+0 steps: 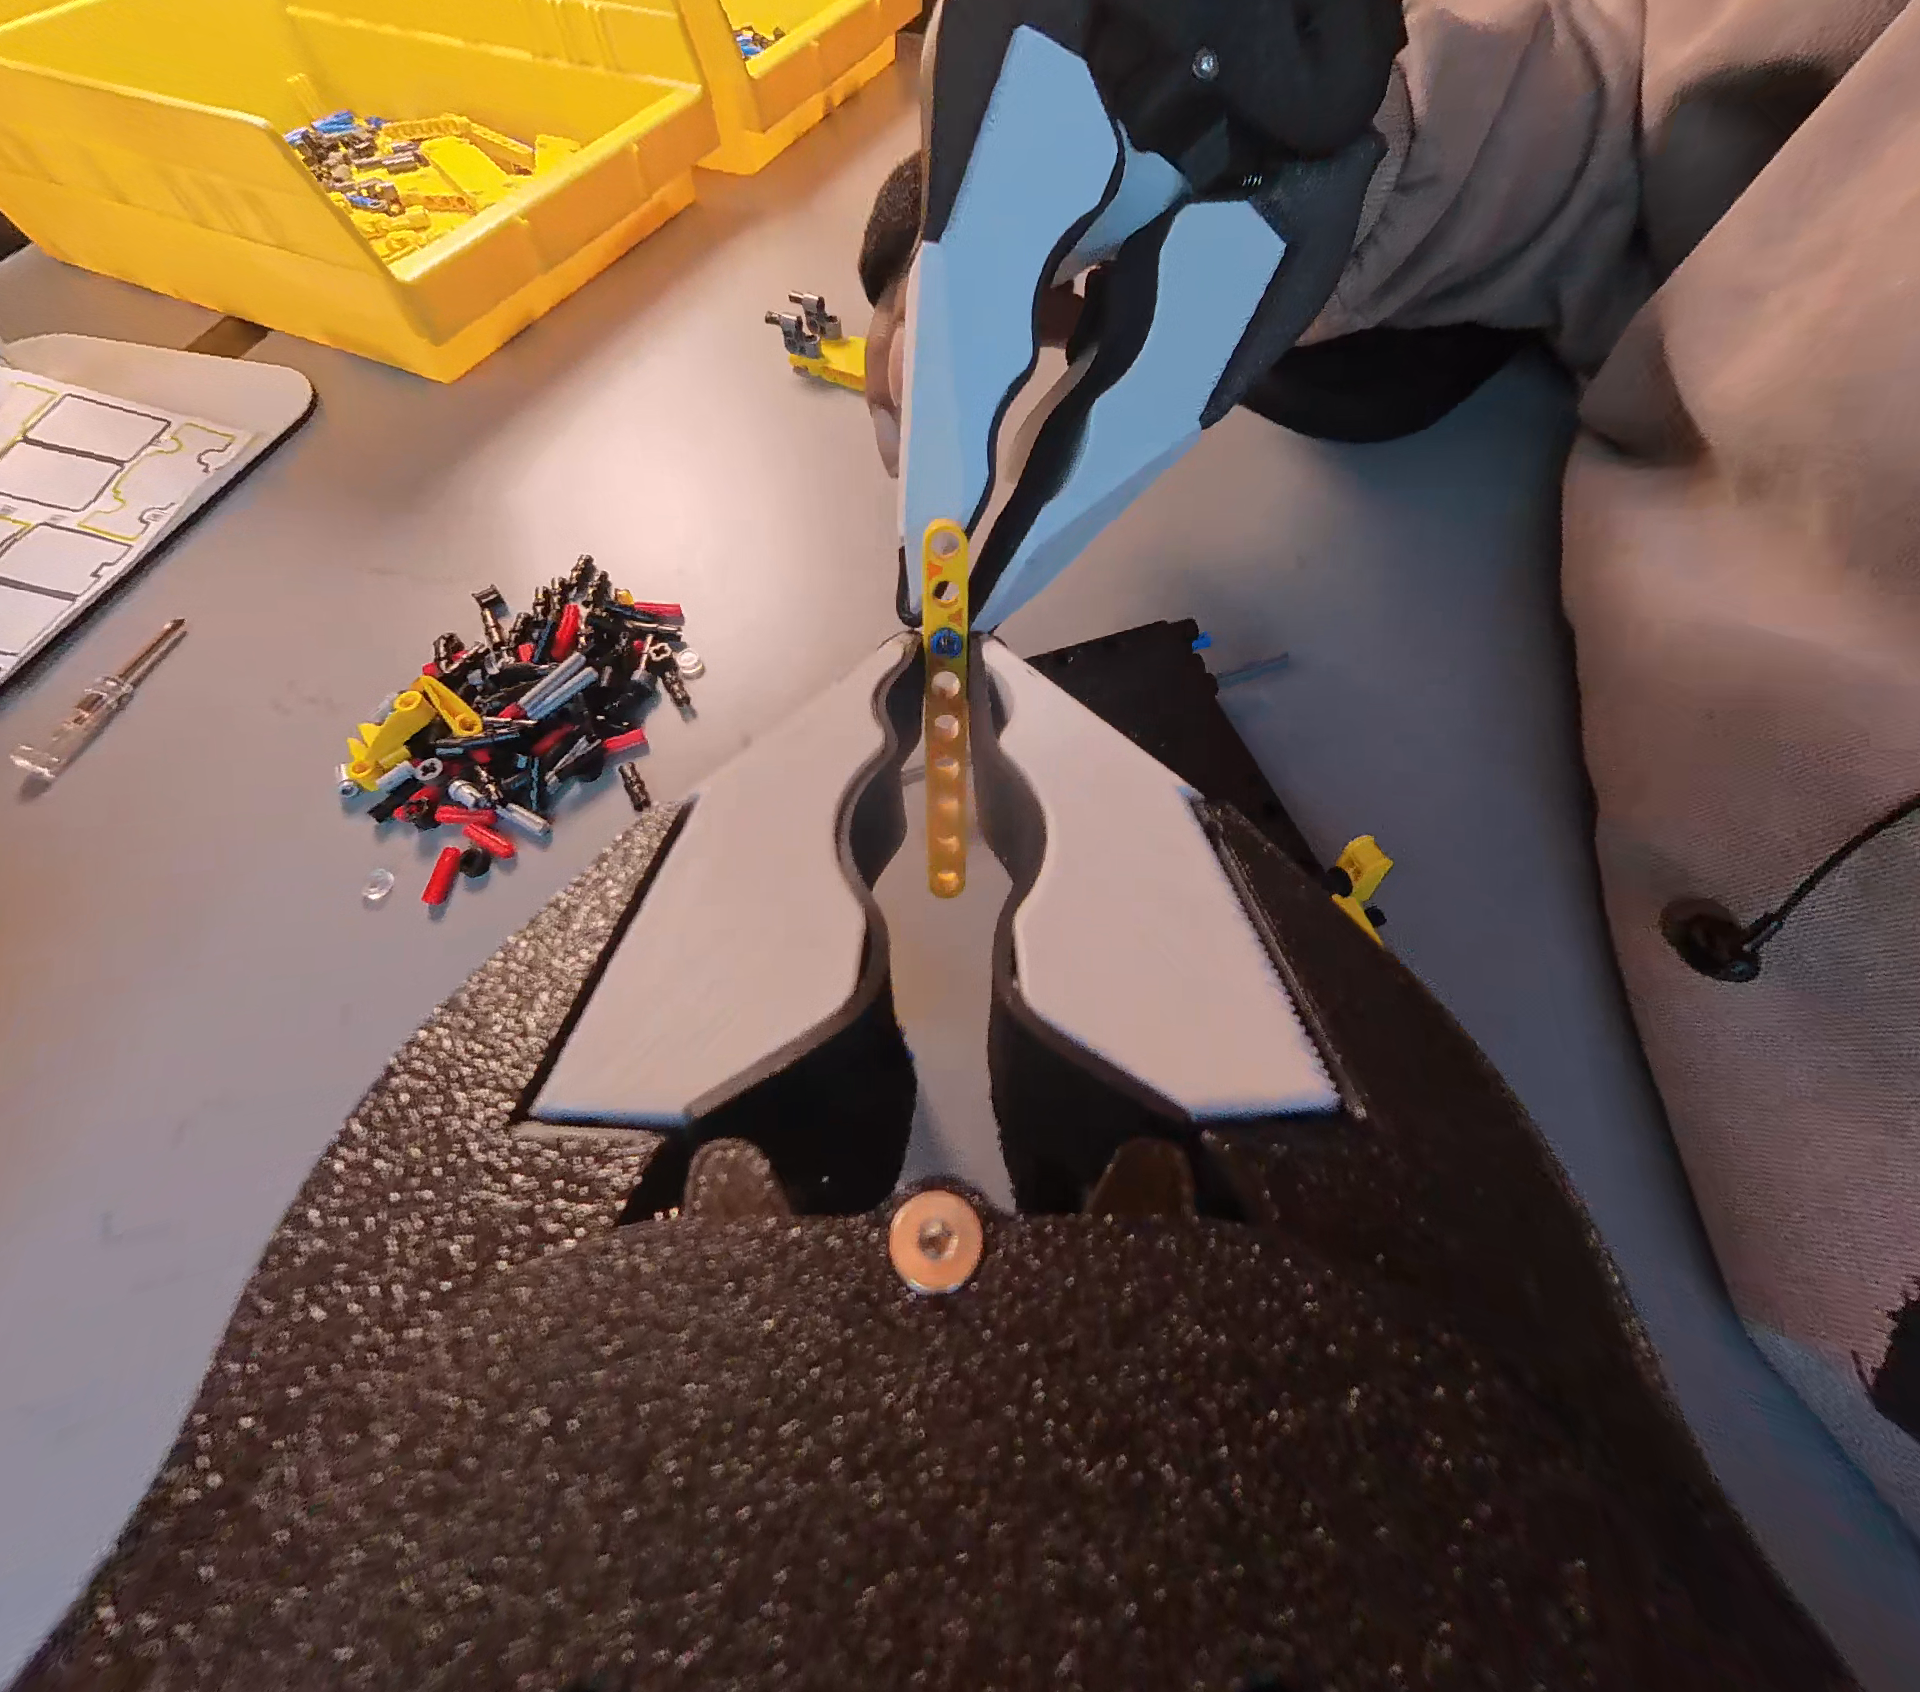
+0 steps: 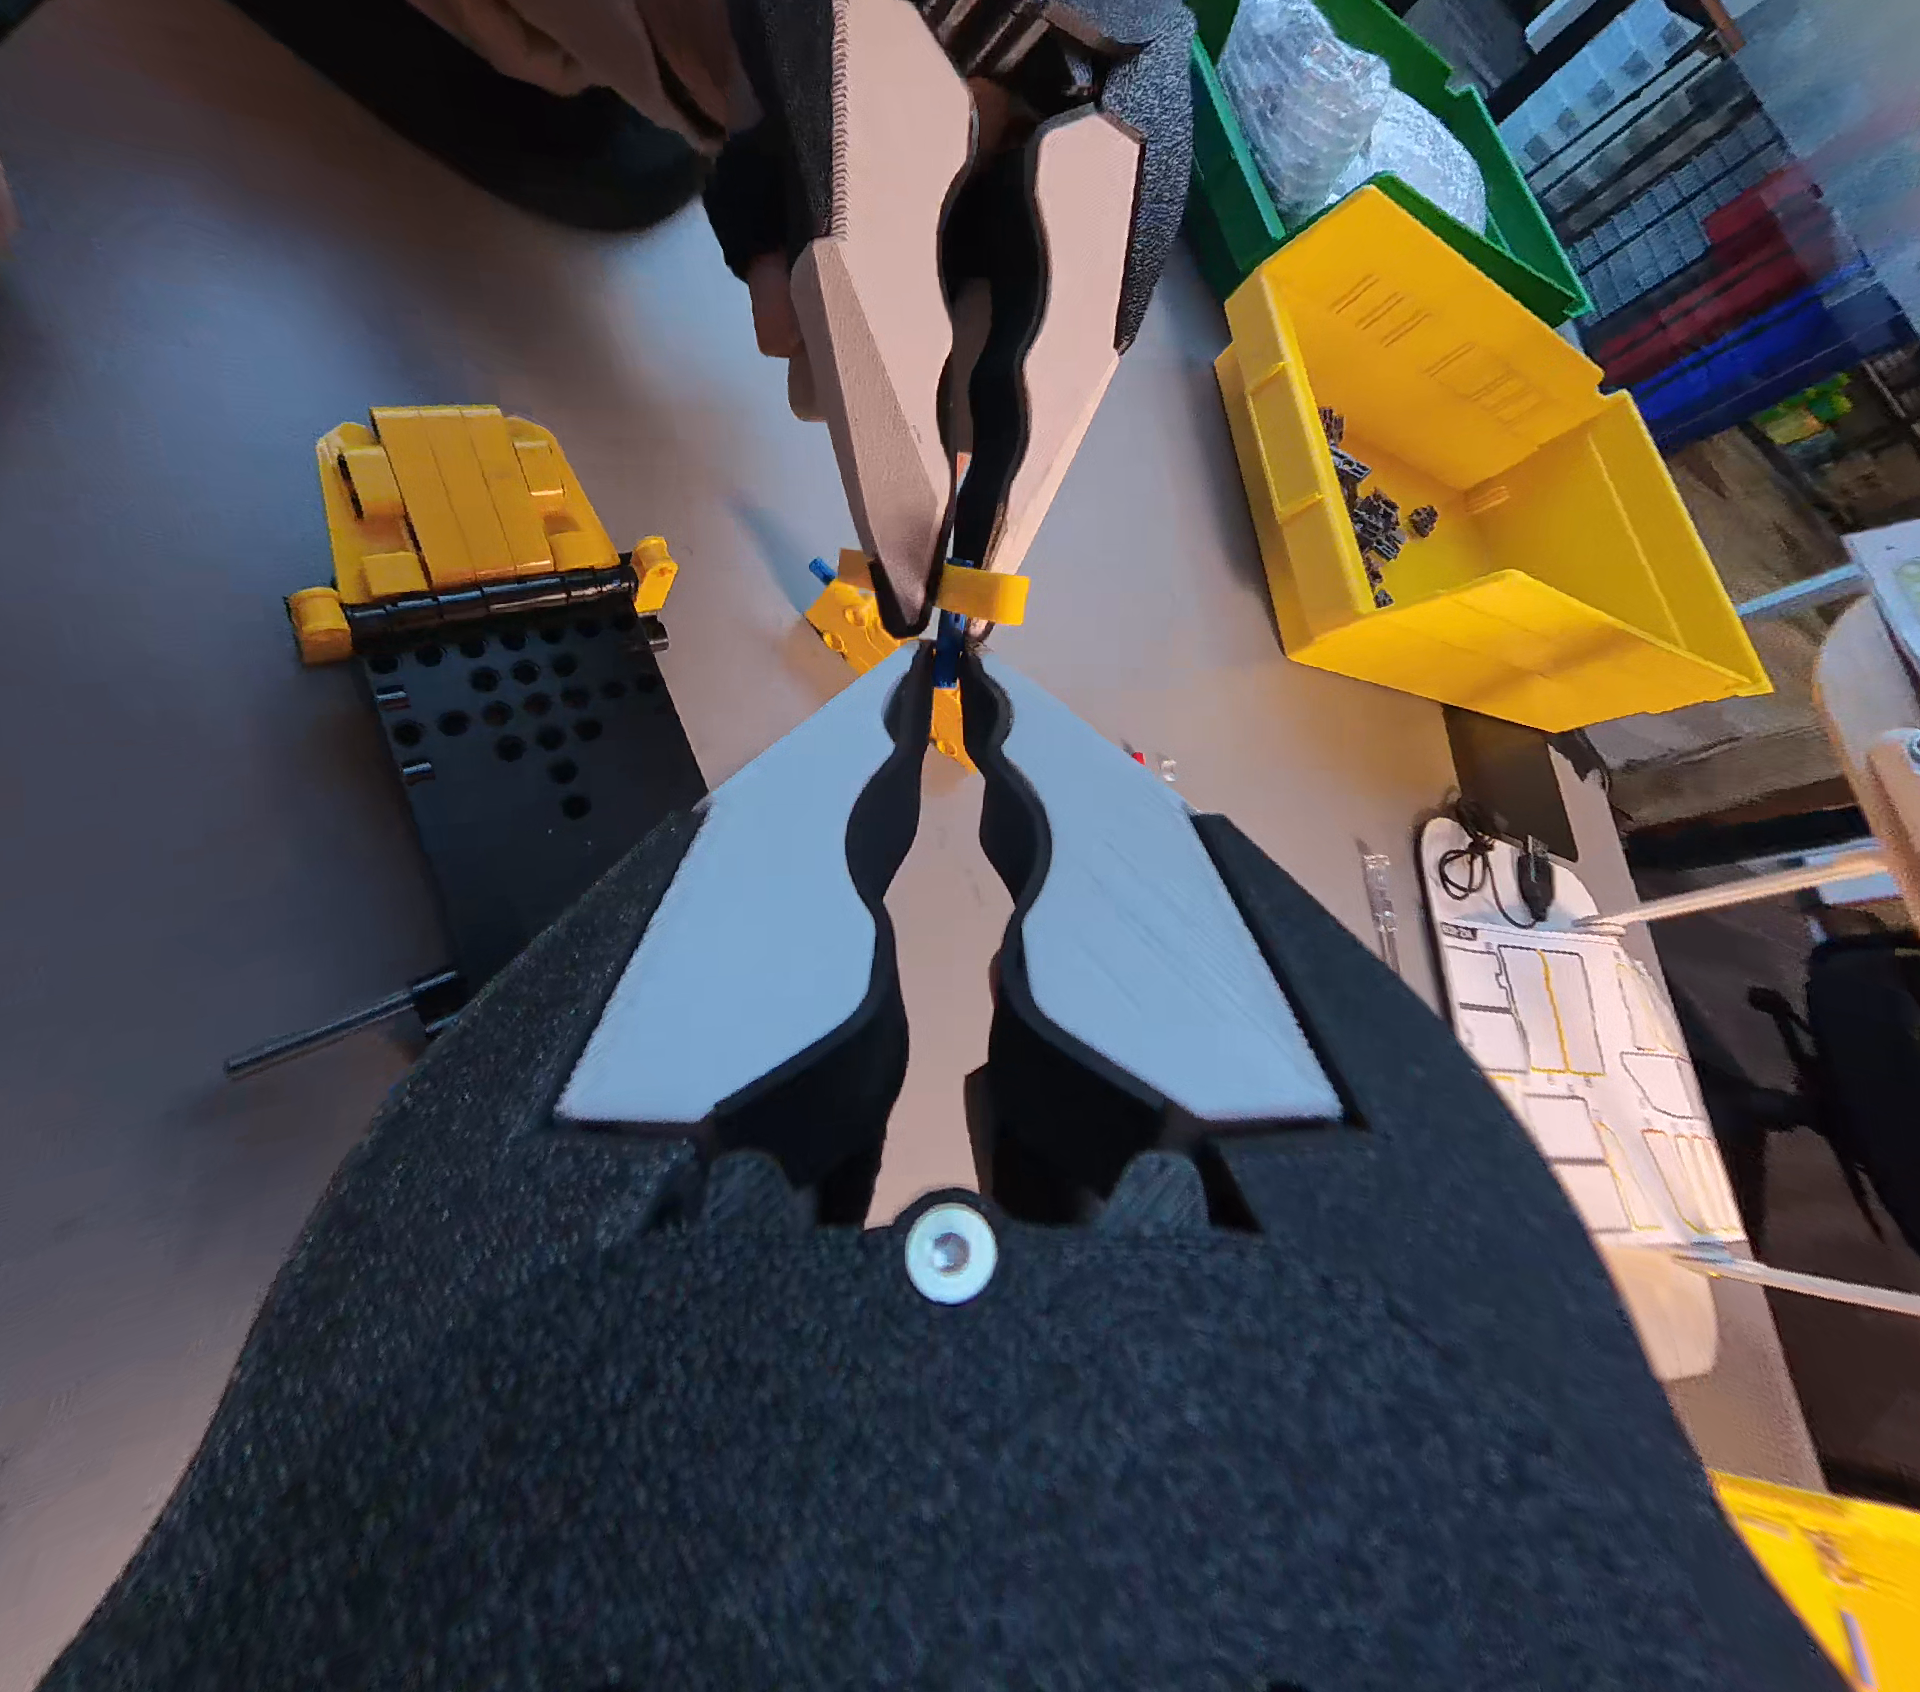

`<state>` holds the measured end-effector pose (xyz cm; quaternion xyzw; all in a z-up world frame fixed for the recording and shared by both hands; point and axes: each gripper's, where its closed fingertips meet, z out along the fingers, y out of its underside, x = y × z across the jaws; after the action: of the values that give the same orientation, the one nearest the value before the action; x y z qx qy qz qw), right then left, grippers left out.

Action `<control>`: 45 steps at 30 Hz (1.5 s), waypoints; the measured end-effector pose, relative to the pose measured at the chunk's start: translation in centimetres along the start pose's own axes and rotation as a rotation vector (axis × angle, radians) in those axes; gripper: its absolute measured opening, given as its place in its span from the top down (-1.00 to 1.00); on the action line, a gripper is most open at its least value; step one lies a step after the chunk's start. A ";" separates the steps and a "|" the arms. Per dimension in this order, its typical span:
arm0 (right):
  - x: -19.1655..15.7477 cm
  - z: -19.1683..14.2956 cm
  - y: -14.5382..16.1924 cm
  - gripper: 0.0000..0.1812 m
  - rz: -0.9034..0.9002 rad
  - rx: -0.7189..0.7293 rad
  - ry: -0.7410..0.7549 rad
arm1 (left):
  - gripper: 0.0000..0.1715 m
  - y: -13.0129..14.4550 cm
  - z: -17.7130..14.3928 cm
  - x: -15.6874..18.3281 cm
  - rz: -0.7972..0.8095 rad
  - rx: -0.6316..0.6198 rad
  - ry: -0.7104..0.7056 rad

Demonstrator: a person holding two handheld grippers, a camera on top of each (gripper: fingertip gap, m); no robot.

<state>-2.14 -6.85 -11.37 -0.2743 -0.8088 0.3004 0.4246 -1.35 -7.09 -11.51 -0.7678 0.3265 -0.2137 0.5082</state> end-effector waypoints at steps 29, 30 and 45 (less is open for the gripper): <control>-0.4 -0.4 0.6 0.96 0.126 0.018 -0.081 | 0.93 -1.3 -0.4 0.4 0.018 0.108 0.034; -0.4 -0.5 0.2 0.96 0.143 0.043 -0.084 | 0.93 -1.7 -0.7 0.5 0.023 0.134 0.039; -0.8 -0.7 -0.8 0.94 0.175 0.063 -0.114 | 0.78 -1.9 -0.1 1.9 0.184 0.143 0.014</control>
<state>-1.30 -7.79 -10.87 -0.3128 -0.7948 0.3768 0.3584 0.47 -8.01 -9.77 -0.6949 0.3828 -0.1942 0.5770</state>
